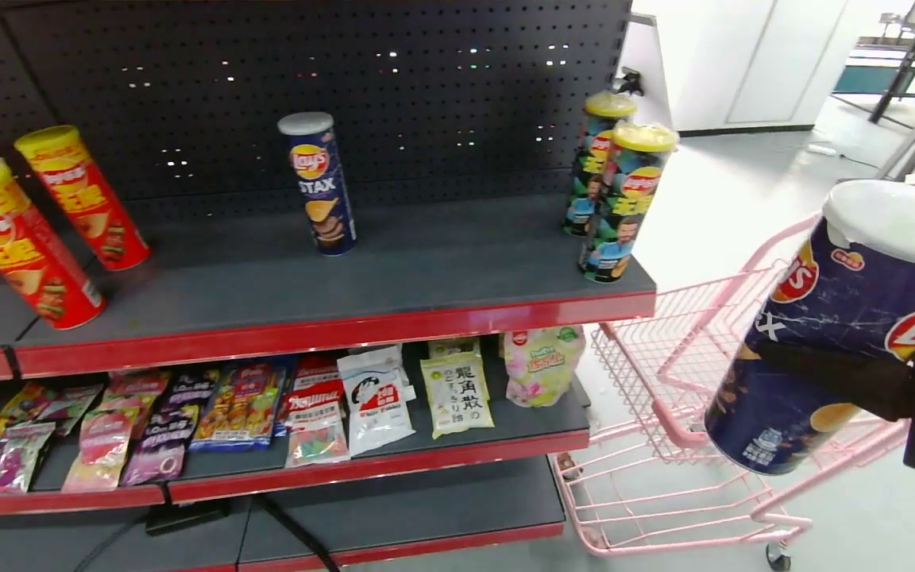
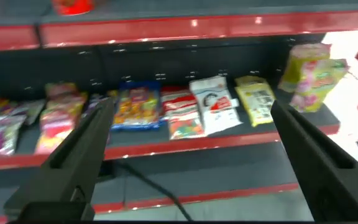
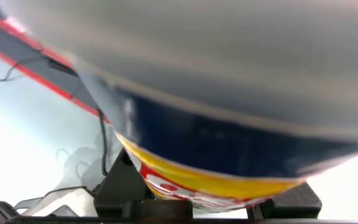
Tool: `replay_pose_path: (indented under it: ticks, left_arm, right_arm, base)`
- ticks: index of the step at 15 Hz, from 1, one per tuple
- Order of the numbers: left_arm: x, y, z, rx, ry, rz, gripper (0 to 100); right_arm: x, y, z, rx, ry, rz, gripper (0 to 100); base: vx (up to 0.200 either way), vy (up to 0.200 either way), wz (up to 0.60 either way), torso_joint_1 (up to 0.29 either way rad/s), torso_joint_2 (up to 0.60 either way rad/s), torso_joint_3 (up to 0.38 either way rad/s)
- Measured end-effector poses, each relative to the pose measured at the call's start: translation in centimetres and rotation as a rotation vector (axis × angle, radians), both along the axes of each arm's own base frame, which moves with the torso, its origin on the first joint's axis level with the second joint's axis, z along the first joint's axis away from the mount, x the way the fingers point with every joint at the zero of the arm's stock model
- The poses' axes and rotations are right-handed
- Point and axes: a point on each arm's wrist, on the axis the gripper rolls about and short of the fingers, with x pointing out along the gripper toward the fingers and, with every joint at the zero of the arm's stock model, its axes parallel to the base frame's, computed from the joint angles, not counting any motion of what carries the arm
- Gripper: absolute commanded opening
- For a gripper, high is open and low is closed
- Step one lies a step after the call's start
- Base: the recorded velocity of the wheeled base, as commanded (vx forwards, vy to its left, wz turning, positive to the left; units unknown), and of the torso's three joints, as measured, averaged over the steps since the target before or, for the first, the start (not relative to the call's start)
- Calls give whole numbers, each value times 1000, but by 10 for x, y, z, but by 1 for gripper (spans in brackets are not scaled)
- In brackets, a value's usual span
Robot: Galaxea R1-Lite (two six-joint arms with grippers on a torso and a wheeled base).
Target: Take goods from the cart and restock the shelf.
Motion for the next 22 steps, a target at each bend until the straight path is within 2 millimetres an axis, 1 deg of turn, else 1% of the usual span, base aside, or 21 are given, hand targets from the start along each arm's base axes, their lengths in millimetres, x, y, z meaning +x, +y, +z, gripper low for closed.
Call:
replay_pose_path:
  ticks: [3,5,7,10,18,22]
  left_arm:
    - [0,0,0,0,0,0,100]
    - [0,0,0,0,0,0,100]
    - [0,0,0,1,0,0,100]
    - [0,0,0,1,0,0,100]
    - [0,0,0,0,0,0,100]
    - [0,0,0,1,0,-1,100]
  right_arm:
    - [0,0,-5,-3,7,-1,0]
    - [0,0,-9,21,-29,-3,0]
    - [-1,-1,-14,50,-59,14,0]
    - [-6,-3,-20,52,-53,33,0]
    - [-10,-4,-19,51,-68,37,0]
    - [-11,-5,-20,38,-78,39,0]
  base:
    - [0,0,0,0,0,0]
    - [0,0,0,0,0,0]
    - [0,200,0,2,5,2]
    - [0,200,0,6,7,2]
    - [0,200,0,1,2,4]
    - [0,0,0,0,0,0]
